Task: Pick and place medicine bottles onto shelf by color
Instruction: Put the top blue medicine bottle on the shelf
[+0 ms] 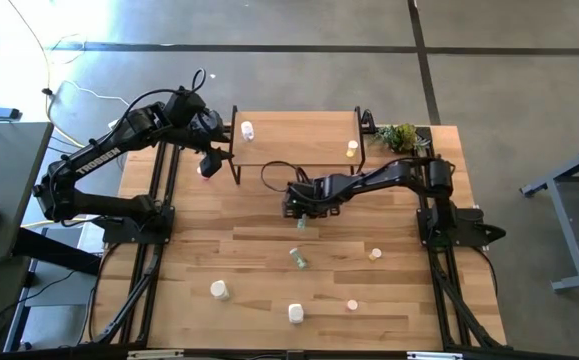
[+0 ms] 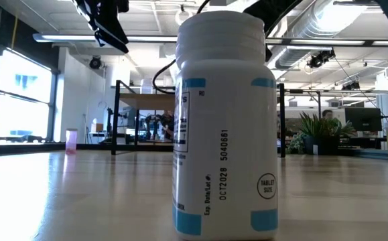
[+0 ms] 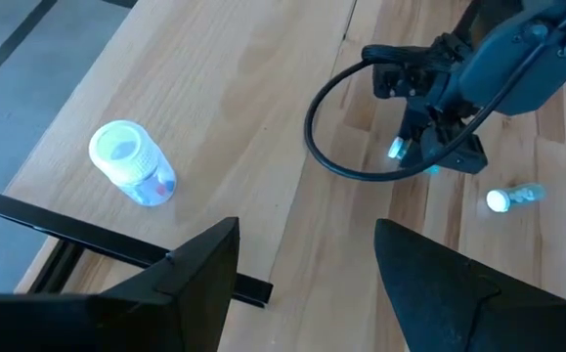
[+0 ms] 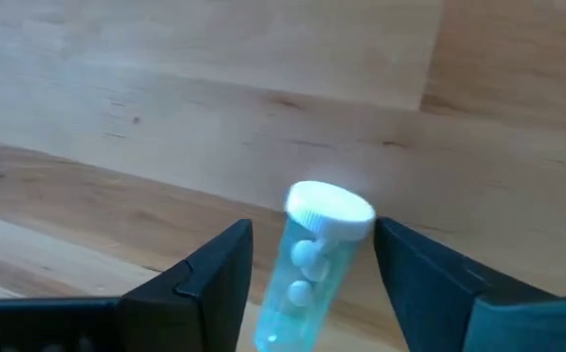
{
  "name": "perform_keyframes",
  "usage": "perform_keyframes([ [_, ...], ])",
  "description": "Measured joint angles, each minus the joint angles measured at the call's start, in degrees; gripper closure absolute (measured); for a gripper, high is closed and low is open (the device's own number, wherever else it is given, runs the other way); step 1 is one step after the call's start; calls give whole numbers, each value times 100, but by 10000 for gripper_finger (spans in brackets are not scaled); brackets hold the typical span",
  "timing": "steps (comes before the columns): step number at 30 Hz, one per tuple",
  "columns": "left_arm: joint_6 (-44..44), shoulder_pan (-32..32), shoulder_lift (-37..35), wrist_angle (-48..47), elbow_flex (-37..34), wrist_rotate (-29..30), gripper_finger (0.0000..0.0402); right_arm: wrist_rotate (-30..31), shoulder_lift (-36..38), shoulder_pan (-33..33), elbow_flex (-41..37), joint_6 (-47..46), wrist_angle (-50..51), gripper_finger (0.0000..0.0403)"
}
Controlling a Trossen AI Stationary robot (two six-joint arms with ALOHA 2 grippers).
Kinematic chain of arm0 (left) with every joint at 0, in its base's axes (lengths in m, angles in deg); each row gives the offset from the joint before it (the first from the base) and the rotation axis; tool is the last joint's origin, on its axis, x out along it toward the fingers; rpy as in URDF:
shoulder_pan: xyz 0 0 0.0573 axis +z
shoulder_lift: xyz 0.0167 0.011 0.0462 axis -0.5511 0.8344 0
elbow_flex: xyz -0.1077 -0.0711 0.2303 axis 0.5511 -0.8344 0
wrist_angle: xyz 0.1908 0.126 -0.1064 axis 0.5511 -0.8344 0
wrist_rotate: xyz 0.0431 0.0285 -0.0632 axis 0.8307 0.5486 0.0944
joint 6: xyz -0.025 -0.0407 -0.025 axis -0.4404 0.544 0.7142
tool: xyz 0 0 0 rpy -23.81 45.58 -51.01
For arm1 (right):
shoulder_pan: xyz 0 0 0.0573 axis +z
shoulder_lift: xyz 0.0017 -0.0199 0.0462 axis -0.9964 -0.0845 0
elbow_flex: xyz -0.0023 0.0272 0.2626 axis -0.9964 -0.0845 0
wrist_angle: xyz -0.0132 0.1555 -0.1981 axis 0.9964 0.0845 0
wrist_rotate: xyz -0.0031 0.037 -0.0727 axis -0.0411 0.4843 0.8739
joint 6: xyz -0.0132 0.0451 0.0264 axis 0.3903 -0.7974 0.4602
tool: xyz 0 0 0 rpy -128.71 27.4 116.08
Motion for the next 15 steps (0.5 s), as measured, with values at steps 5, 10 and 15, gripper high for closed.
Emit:
perform_keyframes([
  [5,-23,0,4,-2,0,2,172,-64,-12,0,0,-15,143,251],
  [10,-107,0,4,-2,0,13,172,-80,-15,-7,0,-13,183,290],
  [15,-109,0,4,-2,0,20,172,-213,-15,-4,0,207,142,312],
])
